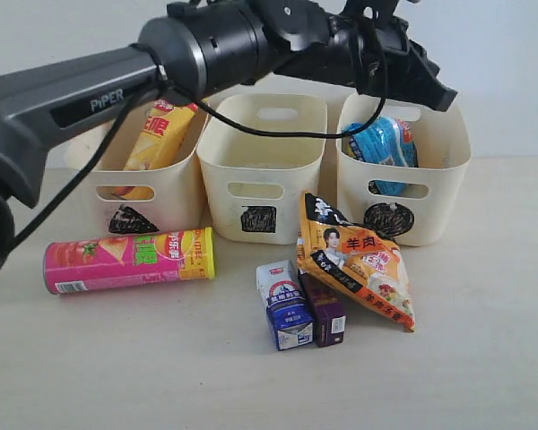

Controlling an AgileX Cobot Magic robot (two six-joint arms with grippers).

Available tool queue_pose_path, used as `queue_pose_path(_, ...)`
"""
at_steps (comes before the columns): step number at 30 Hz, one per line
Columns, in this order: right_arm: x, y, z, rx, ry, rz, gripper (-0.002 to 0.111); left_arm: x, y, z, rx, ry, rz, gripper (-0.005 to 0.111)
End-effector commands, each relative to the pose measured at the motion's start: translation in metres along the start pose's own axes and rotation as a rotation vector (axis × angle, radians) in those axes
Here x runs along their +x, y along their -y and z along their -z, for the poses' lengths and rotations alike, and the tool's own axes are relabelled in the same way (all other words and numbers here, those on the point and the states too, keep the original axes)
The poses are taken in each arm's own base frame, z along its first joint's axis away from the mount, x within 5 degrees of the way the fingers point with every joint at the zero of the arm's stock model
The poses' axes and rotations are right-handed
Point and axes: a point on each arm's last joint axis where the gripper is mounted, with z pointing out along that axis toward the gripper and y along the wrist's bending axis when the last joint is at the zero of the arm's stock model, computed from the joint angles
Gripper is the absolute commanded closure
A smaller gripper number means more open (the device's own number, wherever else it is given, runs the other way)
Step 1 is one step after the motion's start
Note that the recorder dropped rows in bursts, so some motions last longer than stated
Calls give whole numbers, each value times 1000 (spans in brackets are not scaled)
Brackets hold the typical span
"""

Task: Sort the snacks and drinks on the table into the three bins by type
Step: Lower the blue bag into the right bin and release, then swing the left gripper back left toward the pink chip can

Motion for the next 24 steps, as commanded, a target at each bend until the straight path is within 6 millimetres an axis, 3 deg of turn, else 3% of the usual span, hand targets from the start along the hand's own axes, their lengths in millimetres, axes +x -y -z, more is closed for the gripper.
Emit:
queue_pose_path(1, 1, 0, 0, 4, 6, 2, 108, 1, -4, 22, -21, -225, 3, 103)
queue_pose_path(6, 1, 0, 0, 4, 6, 2, 108, 1, 4, 49, 56, -448, -4, 103)
queue_pose_path(11, 1, 0, 0, 4, 6, 2, 108, -12, 14, 85, 145, -591, -4, 103)
queue_pose_path(17, 1, 0, 0, 4, 6, 2, 108, -21, 18, 108, 149, -603, 8, 103)
queue_pose_path(20, 1, 0, 0, 4, 6, 2, 108, -12, 23, 116, 168, -648, 29, 103)
queue_pose_path(24, 1, 0, 0, 4, 6, 2, 108, 21, 34, 131, 164, -705, 61, 103)
